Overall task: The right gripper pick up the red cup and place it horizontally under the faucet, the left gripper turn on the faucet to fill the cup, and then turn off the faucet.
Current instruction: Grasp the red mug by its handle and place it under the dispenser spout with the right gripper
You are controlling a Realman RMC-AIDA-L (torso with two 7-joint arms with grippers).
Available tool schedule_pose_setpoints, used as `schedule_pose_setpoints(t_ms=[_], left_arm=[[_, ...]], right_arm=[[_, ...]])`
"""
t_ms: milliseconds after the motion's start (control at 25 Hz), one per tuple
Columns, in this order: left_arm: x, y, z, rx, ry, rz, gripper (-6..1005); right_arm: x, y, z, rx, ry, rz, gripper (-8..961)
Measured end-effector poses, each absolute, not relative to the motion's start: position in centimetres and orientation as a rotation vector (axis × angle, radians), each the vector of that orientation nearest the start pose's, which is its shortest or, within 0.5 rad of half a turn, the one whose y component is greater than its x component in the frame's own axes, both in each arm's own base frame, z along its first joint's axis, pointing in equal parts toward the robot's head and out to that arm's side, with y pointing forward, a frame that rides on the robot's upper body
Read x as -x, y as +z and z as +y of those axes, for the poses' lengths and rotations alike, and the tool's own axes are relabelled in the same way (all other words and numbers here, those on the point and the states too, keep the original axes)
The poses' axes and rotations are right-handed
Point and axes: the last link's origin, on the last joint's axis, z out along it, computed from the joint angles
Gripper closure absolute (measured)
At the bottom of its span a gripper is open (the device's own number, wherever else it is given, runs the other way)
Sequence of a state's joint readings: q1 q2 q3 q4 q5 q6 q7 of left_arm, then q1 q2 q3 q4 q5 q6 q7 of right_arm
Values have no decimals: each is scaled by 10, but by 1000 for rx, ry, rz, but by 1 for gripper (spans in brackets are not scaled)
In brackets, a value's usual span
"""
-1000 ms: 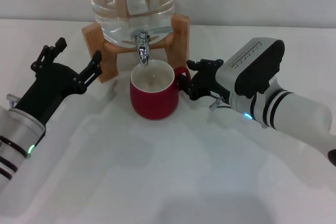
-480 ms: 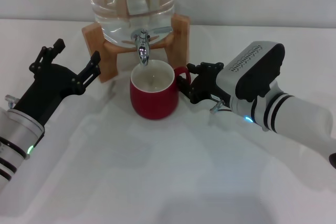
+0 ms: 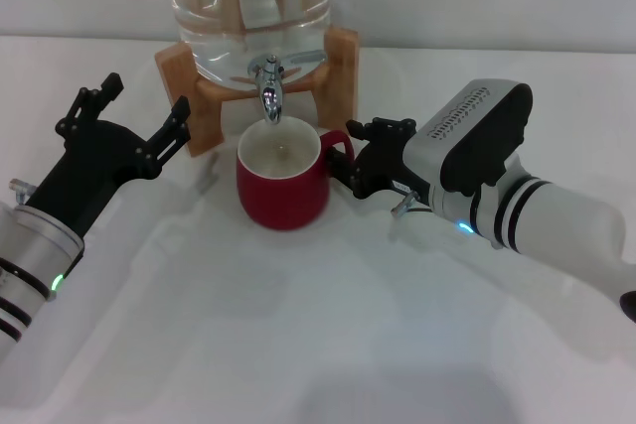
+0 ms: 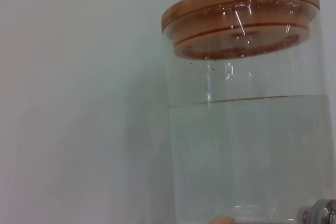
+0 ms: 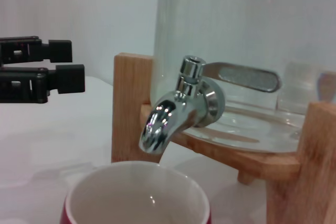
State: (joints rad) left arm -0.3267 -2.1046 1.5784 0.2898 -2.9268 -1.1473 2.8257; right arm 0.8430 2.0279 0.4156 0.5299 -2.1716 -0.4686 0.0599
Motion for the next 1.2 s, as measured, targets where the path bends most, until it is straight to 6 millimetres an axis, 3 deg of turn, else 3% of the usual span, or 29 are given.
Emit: schedule_pose_setpoints(t_ms=[1200], left_arm=[[307,-30,320,1842,-760,-430,126]], right_arm=[[-172,-136,393,2342,441,380,531]])
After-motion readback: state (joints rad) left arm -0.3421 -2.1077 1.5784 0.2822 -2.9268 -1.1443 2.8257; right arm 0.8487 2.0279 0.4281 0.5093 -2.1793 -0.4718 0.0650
